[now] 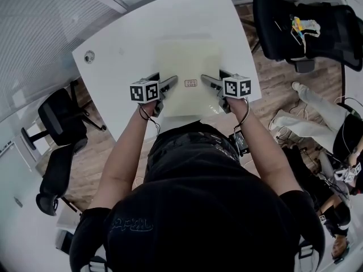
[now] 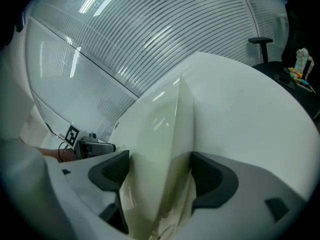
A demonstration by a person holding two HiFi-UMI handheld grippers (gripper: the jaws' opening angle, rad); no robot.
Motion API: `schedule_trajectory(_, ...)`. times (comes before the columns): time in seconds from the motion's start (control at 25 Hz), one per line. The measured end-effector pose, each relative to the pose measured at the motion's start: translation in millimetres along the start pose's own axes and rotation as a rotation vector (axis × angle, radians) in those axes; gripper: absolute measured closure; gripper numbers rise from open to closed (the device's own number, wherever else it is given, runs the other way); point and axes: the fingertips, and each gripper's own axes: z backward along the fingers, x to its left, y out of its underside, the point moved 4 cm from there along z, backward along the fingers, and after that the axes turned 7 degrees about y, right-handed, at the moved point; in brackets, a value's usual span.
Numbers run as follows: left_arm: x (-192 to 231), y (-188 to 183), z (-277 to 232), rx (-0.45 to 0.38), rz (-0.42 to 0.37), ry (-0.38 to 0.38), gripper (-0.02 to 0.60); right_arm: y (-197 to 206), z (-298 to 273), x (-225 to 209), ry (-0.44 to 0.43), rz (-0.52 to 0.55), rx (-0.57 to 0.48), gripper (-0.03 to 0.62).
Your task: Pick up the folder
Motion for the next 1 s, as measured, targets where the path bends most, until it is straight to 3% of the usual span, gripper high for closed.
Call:
schedule_trajectory(0.36, -3, -4, 9, -0.017, -0.026, -0.009, 0.21, -1, 4, 8, 0.033, 0.005, -0.022, 0.217)
schedule_trajectory(0.52, -21, -13, 17, -0.031, -0.097, -0.014, 0.21, -8, 19, 20, 0.022, 0.038, -0.071, 0.217)
schedule_trajectory(1.0, -79, -2, 37, -0.115, -0.167, -0.019, 0.21, -6, 78, 38, 0.021, 0.124, -0.173, 0.215)
